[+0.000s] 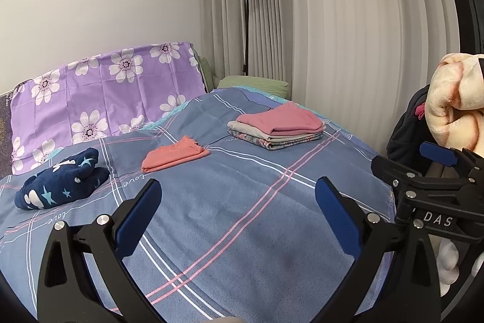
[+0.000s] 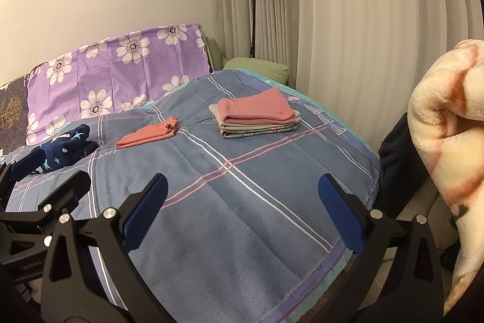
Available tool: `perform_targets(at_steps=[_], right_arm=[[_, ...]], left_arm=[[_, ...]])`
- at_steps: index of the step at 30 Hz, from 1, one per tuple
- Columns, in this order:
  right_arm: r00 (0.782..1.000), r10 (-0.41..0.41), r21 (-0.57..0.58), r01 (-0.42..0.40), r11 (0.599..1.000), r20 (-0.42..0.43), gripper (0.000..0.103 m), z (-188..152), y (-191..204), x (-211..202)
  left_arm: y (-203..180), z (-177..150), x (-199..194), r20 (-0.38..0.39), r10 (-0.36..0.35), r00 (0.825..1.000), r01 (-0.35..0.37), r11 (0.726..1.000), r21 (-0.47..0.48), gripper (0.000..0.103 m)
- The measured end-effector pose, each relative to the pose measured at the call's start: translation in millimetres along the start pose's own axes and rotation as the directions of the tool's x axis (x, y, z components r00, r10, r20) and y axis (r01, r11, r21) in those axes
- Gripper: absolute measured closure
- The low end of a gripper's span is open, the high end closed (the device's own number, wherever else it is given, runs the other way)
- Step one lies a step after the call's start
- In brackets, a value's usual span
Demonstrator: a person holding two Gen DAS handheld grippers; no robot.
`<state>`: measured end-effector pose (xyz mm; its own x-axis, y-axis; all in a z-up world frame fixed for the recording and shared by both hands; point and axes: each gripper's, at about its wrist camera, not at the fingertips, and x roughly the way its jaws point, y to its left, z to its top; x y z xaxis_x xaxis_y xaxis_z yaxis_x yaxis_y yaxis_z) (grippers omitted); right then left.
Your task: Fold small clothes
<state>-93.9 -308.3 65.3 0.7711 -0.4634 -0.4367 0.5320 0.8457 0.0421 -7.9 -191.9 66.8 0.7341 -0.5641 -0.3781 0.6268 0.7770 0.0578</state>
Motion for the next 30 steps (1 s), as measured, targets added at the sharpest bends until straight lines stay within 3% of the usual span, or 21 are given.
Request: perform_targets(at_steps=[30], right_arm=[[1.000,0.005,-0.008,-0.005,1.000,0.014,0.002,1.3,0.0,-3.7]], left_arm=[[7.7,0.2,0.5,-0.006,0.007,1.000,-0.007,1.000,-0.014,0.001]])
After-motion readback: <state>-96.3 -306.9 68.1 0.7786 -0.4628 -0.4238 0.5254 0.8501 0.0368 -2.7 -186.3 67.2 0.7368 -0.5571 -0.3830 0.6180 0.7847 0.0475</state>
